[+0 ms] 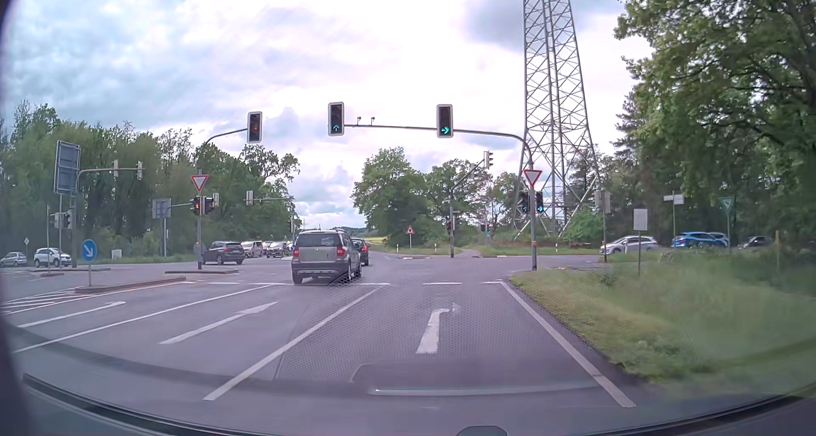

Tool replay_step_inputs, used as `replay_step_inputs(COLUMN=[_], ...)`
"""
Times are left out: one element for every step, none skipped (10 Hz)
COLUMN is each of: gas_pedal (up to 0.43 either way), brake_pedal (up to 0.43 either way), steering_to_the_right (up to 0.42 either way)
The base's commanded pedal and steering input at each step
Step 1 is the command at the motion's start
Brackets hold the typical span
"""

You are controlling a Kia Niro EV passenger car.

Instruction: Follow the waypoints while adhering to traffic rules and regulations

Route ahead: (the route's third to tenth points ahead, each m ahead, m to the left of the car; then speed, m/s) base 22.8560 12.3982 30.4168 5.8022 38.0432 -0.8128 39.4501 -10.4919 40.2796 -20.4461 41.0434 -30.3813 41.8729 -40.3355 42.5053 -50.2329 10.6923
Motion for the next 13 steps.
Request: replay_step_inputs(gas_pedal=[0.0,0.0,0.0,0.0,0.0,0.0,0.0,0.0,0.0,0.0,0.0,0.0,0.0], brake_pedal=[0.195,0.201,0.201,0.201,0.201,0.207,0.207,0.213,0.207,0.213,0.213,0.213,0.213], steering_to_the_right=[-0.002,-0.002,-0.002,-0.001,0.0,0.0,0.0,0.001,0.002,0.005,0.012,0.023,0.035])
